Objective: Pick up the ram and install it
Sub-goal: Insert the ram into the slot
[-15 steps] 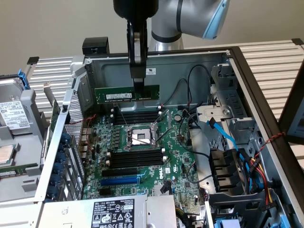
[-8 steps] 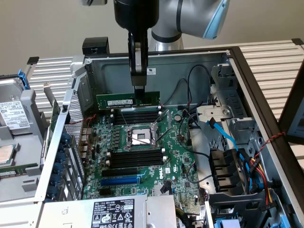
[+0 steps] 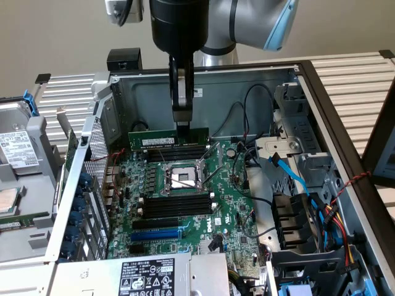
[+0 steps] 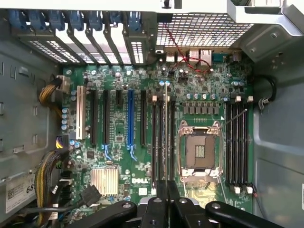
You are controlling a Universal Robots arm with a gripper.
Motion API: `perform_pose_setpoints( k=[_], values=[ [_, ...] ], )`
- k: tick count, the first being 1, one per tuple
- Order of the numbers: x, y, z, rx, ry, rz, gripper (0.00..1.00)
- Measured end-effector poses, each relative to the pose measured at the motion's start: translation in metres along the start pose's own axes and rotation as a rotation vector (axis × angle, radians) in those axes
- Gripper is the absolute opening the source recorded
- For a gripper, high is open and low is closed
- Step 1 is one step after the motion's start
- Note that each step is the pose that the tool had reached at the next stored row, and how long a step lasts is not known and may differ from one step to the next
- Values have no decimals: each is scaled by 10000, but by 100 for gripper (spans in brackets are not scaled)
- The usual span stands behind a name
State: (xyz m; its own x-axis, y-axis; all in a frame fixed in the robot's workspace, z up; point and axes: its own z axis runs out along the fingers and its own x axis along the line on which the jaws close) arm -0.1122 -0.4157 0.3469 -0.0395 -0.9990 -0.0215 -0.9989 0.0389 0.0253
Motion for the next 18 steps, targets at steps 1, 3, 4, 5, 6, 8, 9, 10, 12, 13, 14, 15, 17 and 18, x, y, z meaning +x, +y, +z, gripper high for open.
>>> perform_pose_setpoints(
  k=[1,3,4,5,6,8,9,10,12,13,14,15,17,18],
  values=[
    [0,-2,18,0,-3,2,12],
    [1,-7,54,1,-8,3,12],
    [1,-9,72,1,-9,4,12],
    [2,-11,90,1,-10,4,12],
    [2,-12,108,1,-10,4,12],
    [3,-15,146,1,-13,4,12],
    [3,-16,164,1,-14,4,12],
    [3,-17,182,1,-13,4,12],
    [4,-19,218,1,-13,4,12],
    [5,-21,238,0,-13,4,12],
    [5,-22,255,1,-13,4,12],
    [5,-23,274,1,-15,4,12],
    [6,-24,309,0,-13,4,12],
    [7,-25,327,0,-13,4,12]
  ],
)
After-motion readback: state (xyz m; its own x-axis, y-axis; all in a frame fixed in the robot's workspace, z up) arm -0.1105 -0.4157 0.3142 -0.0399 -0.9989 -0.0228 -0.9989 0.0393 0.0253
